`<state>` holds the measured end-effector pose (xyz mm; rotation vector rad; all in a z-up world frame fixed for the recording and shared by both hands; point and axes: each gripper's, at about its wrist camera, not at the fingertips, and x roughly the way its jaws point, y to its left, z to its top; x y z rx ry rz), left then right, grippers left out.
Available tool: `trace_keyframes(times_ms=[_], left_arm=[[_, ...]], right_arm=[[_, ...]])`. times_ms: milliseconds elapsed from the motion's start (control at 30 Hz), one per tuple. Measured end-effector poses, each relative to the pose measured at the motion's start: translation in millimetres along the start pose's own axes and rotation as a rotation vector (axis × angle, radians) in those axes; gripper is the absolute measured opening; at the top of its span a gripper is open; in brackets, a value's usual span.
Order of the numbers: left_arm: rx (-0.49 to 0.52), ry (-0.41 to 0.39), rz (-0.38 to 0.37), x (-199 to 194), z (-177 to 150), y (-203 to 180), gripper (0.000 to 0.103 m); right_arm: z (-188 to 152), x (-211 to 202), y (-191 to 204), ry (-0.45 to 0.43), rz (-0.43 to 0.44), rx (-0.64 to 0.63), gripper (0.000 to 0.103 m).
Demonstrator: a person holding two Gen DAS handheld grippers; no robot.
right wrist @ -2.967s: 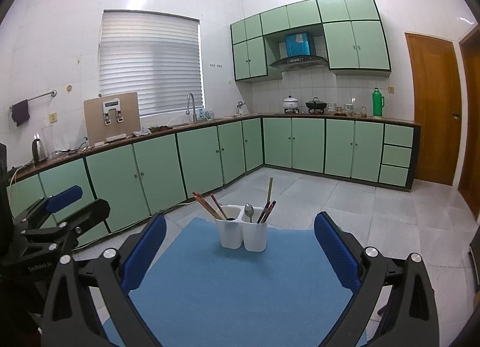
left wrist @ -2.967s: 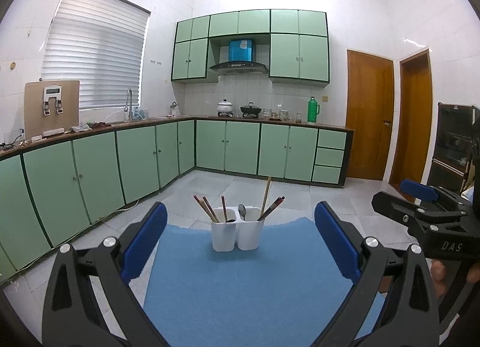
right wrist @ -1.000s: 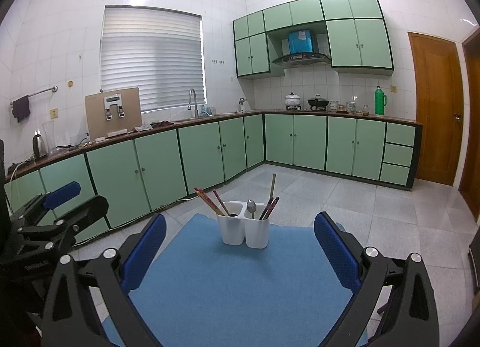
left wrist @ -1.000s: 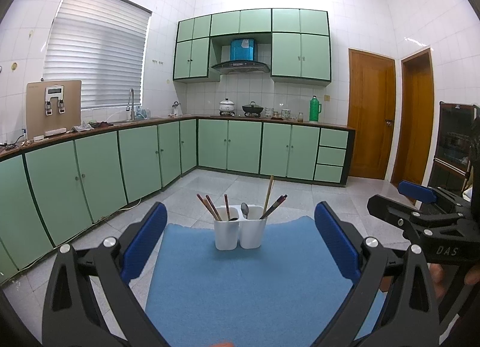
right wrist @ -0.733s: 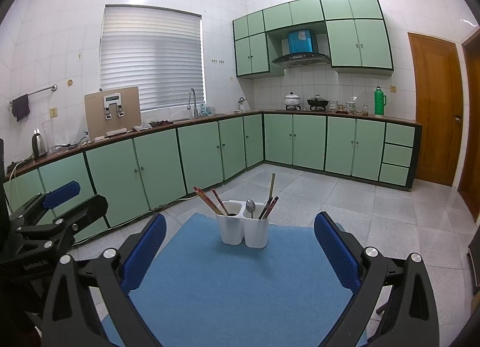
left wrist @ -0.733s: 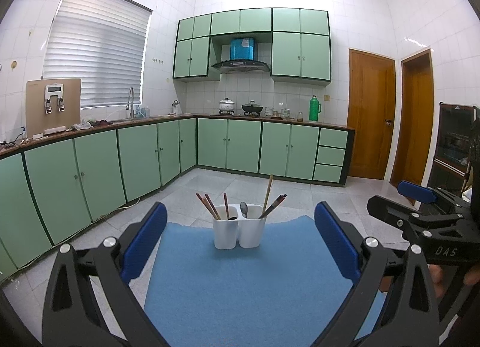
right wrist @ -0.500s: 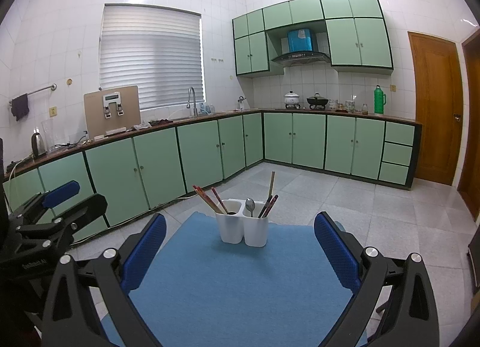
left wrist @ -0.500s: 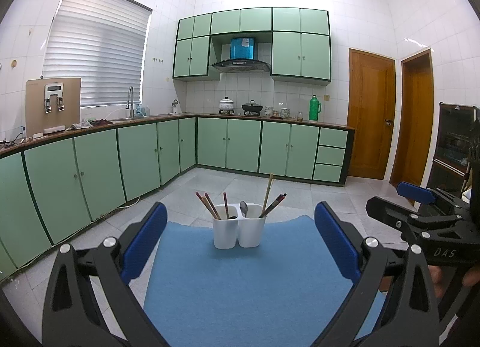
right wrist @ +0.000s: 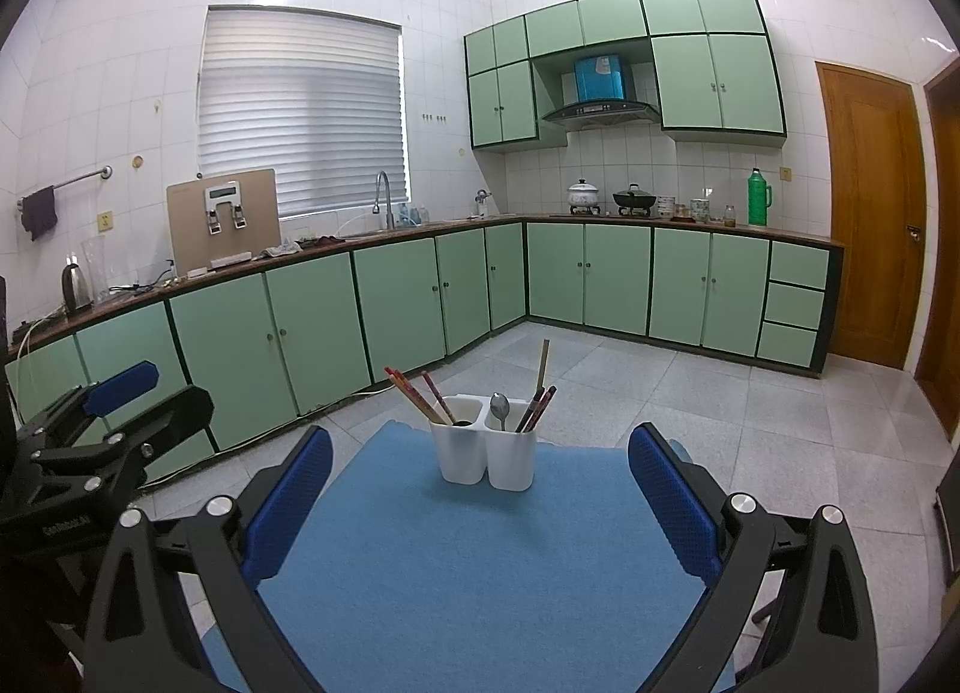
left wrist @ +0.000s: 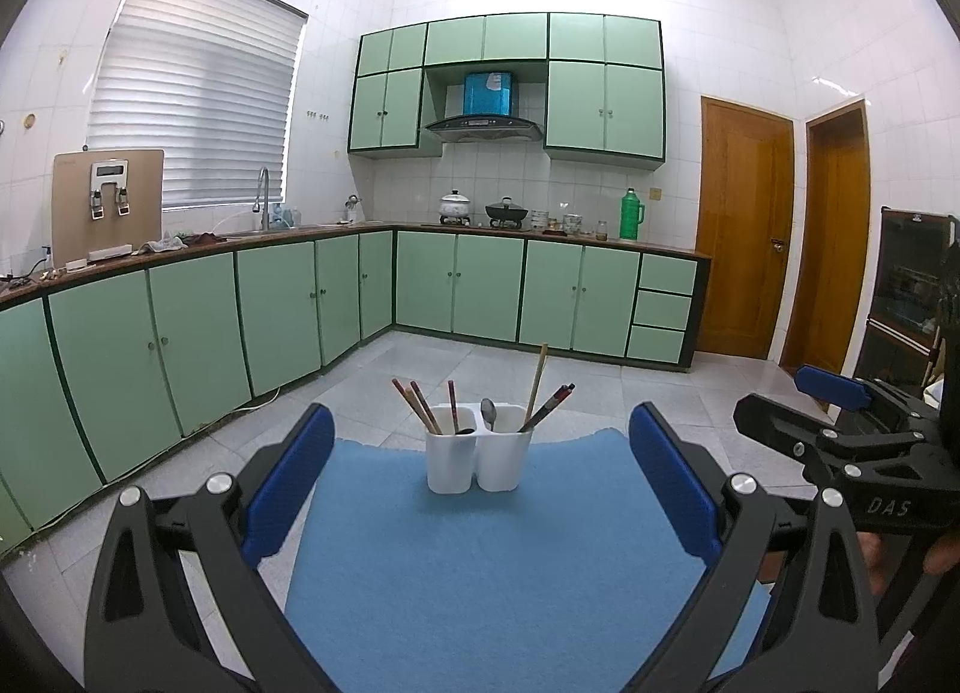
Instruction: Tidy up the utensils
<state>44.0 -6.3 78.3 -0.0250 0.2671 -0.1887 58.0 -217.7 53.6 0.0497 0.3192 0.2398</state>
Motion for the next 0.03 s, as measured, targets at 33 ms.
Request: trace_keyframes(times_ms=[33], left_arm=[[0.000,0.000,0.000,0.1,-0.1,0.2,0.096]], right_arm=[[0.2,0.0,0.5,0.000,0.000,0.001,0.097]])
